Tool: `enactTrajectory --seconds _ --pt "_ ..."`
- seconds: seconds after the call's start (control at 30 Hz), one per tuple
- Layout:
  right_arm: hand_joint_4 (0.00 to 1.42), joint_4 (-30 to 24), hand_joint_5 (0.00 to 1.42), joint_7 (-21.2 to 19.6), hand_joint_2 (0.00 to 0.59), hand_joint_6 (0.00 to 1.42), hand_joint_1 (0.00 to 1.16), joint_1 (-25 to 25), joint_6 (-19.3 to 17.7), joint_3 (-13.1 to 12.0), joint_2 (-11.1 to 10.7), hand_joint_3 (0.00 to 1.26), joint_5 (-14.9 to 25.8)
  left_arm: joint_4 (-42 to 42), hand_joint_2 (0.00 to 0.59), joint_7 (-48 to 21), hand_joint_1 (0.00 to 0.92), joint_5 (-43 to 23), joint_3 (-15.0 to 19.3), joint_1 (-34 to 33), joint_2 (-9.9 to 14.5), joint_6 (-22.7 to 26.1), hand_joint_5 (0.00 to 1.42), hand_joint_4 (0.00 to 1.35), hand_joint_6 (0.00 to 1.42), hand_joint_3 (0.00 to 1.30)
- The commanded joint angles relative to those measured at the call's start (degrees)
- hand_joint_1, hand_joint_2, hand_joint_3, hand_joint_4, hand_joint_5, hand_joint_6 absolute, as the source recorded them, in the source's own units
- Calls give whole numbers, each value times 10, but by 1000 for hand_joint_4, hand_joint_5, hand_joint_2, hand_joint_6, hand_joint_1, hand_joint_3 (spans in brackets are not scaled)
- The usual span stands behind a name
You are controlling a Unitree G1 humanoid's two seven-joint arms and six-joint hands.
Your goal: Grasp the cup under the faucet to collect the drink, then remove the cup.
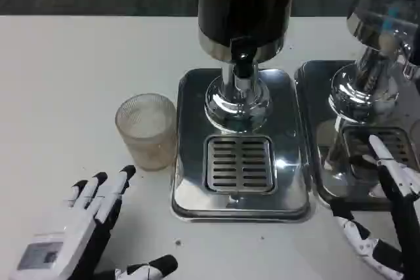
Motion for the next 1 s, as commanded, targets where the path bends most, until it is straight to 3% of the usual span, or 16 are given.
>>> enactTrajectory --seconds 0.03,0.63,1.0 --pt "351 1 357 -6 374 422 385 0 -7 -5 -1 124 6 3 89 -7 0 -5 1 1 4 1 0 0 0 0" --pt "359 5 357 5 374 424 385 -3 -7 -4 -1 151 21 7 84 13 0 -21 5 5 0 -18 0 0 0 0" --pt "366 -7 367 12 374 432 385 -6 1 3 16 174 17 56 56 53 0 -85 36 -24 -7 -89 0 0 0 0"
